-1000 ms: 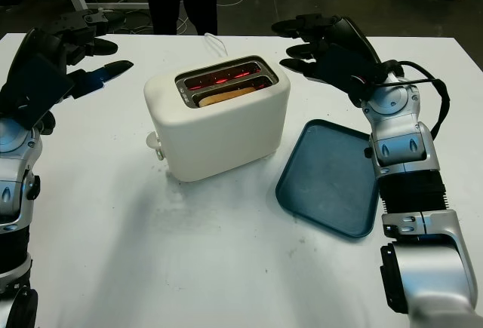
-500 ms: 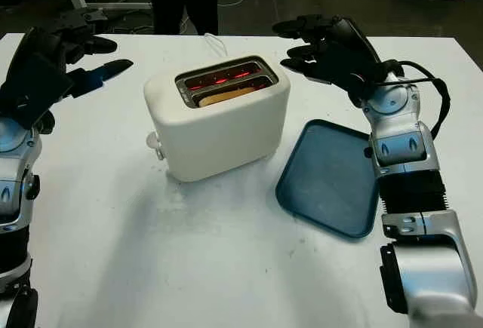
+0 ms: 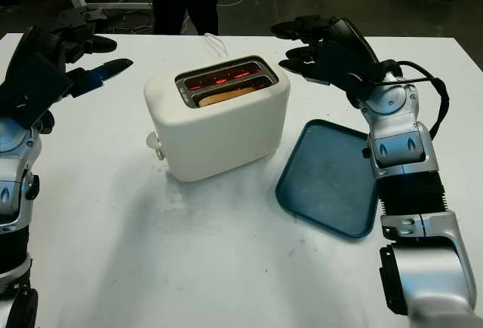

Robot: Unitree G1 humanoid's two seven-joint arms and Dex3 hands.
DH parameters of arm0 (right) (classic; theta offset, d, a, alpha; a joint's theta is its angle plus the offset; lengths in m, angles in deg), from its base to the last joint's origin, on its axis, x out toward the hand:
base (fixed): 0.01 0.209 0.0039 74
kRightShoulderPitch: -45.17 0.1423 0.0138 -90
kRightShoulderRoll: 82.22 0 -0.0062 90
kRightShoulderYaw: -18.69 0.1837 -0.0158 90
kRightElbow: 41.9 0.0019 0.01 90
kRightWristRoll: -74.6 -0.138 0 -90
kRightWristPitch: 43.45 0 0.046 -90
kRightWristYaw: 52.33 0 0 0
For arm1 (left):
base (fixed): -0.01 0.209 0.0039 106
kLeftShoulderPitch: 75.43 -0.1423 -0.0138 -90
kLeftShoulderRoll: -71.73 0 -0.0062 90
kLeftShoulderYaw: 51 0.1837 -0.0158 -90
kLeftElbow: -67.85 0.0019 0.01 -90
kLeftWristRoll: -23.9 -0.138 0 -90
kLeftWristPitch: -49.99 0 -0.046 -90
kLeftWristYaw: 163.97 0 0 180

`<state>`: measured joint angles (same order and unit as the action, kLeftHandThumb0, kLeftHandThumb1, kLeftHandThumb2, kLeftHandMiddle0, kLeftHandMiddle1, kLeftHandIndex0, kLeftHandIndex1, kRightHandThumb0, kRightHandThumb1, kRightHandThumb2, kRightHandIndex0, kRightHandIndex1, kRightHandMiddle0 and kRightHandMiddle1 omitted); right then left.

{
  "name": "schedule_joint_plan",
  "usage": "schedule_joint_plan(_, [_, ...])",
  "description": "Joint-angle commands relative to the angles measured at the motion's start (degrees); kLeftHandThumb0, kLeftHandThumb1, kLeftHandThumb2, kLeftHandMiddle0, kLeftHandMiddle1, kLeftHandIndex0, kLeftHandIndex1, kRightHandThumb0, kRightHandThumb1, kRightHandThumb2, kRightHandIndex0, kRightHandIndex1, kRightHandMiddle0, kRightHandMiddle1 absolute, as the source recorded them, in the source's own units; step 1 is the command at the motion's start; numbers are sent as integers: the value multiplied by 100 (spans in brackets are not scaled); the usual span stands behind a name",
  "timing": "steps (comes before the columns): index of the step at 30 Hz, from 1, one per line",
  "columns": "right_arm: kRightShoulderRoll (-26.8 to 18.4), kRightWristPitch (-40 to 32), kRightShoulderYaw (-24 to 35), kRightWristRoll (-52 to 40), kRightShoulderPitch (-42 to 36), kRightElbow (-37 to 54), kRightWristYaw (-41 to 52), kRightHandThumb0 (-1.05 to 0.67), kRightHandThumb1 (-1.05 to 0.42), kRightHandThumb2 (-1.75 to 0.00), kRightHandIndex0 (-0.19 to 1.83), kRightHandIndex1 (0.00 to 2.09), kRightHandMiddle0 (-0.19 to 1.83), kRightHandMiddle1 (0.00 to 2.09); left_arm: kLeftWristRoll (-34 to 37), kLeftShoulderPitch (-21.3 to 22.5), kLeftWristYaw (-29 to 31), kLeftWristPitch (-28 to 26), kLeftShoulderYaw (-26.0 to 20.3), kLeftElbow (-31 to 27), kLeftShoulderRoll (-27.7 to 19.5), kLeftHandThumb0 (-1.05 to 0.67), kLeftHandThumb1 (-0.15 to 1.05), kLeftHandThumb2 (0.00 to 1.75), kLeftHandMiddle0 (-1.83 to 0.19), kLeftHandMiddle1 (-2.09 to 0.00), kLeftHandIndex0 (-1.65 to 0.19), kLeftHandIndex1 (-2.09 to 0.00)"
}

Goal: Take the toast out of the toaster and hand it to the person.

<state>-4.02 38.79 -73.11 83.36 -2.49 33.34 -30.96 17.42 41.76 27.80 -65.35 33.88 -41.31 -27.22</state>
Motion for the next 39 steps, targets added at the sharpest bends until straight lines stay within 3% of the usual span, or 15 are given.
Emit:
schedule_joint_plan(1, [10,-57,16,-26,-40,89,1,-28,-92,-14,76,2,68,0,-31,59,-2,28,6,-5,-23,-55,92,10,-19,-95,-52,-17])
schedule_joint_plan(14, [6,-132,-12,-12,-31,136,27,-33,-92,-12,76,2,68,0,-44,49,2,174,-10,68,-51,-56,92,10,-20,-97,-53,-19])
schedule_joint_plan(39, [-22,98,-21,-28,4,-3,77,-33,-92,-13,77,2,68,0,7,101,15,-35,10,7,5,-55,92,11,-17,-96,-49,-22])
